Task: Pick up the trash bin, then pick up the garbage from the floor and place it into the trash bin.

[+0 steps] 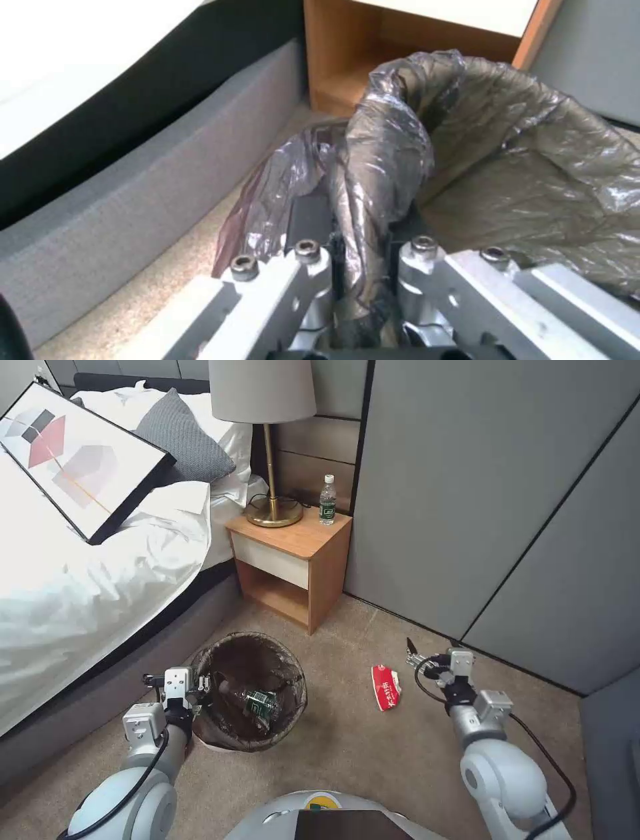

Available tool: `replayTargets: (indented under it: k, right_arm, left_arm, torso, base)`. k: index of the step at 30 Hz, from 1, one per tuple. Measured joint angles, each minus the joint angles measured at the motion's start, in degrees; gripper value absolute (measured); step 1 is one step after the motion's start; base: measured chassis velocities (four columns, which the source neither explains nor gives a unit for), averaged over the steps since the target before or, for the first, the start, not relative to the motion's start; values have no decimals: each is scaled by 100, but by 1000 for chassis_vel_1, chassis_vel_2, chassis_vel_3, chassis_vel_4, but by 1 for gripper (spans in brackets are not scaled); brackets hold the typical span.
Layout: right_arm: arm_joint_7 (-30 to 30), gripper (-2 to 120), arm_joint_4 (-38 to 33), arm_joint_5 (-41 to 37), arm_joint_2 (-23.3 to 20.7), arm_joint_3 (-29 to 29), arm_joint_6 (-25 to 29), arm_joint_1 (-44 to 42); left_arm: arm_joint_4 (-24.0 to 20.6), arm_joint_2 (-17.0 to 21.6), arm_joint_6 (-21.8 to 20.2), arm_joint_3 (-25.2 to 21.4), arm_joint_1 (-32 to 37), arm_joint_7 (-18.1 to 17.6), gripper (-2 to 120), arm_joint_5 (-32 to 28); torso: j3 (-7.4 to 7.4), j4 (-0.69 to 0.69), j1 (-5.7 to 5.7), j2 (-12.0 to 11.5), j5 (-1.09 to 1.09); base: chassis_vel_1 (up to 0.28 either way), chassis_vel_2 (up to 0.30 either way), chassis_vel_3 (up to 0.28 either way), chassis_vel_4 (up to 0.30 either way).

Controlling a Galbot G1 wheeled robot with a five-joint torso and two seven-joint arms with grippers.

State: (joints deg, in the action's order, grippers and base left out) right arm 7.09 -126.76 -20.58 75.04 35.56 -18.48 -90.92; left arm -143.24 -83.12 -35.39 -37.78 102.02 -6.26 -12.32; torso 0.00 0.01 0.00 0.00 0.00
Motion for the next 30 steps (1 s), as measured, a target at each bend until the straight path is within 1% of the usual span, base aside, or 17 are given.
replayTargets:
  k: [1,4,6,7,10,11,12,15,16,18,20,22,24,25,28,29,30]
  right_arm:
    - [-23,100,123,-162,-55,-16,-133,125]
    - [-92,100,319,-335,-129,-45,-295,279]
    - [-198,100,628,-639,-243,-117,-549,508]
    - [-198,100,628,-639,-243,-117,-549,508]
    - [-268,100,1119,-803,-392,-275,-692,800]
    - [-283,100,1279,-821,-429,-332,-708,892]
    - [-283,100,1279,-821,-429,-332,-708,892]
    - [-315,100,1904,-840,-534,-588,-751,1262]
    - [-315,100,1904,-840,-534,-588,-751,1262]
    - [-330,100,2284,-840,-556,-762,-752,1497]
    - [-323,100,2766,-835,-534,-968,-738,1787]
    - [-316,100,2901,-832,-526,-1022,-733,1867]
    - [-297,100,3404,-825,-485,-1233,-708,2173]
    - [-297,100,3404,-825,-485,-1233,-708,2173]
    - [-288,100,4015,-808,-396,-1445,-664,2555]
    - [-288,100,4015,-808,-396,-1445,-664,2555]
    - [-285,100,4199,-805,-364,-1503,-639,2665]
  left_arm:
    - [0,1,0,-9,10,0,7,0]
    - [0,-1,0,-16,27,-1,7,0]
    - [0,-14,0,-18,62,-2,7,0]
    - [0,-14,0,-18,62,-2,7,0]
    - [0,-34,0,-19,109,-4,7,2]
    - [0,-38,0,-19,122,-5,7,2]
    - [0,-38,0,-19,122,-5,7,2]
    - [0,-59,0,-18,173,-5,7,14]
    - [0,-59,0,-18,173,-5,7,14]
    - [0,-66,0,-20,201,-5,7,18]
    - [0,-72,0,-39,234,-6,7,19]
    - [0,-72,0,-44,243,-6,7,19]
    - [0,-84,0,-62,291,-8,7,22]
    - [0,-84,0,-62,291,-8,7,22]
    - [0,-108,0,-65,343,-9,7,47]
    - [0,-108,0,-65,343,-9,7,47]
    - [0,-112,4,-62,356,-10,7,66]
  torso:
    - [0,0,0,0,0]
    - [0,0,0,0,-1]
    - [0,0,0,0,0]
    - [0,0,0,0,0]
    - [0,1,0,0,1]
    - [0,-3,0,0,0]
    - [0,-3,0,0,0]
    - [0,0,0,0,1]
    - [0,0,0,0,1]
    - [0,-1,0,0,0]
    - [0,0,0,0,0]
    - [0,0,0,0,1]
    - [0,-1,0,0,-1]
    - [0,-1,0,0,-1]
    - [0,0,1,0,-1]
    - [0,0,1,0,-1]
    - [0,0,0,0,-1]
  base:
    - [0,0,0,0]
    - [0,0,0,0]
    - [0,0,0,0]
    - [0,0,0,0]
    - [0,0,0,0]
    - [0,0,0,0]
    - [0,0,0,0]
    - [0,0,0,0]
    - [0,0,0,0]
    - [0,0,0,0]
    - [0,0,0,0]
    - [0,0,0,0]
    - [0,0,0,0]
    - [0,0,0,0]
    - [0,0,0,0]
    - [0,0,0,0]
    - [0,0,0,0]
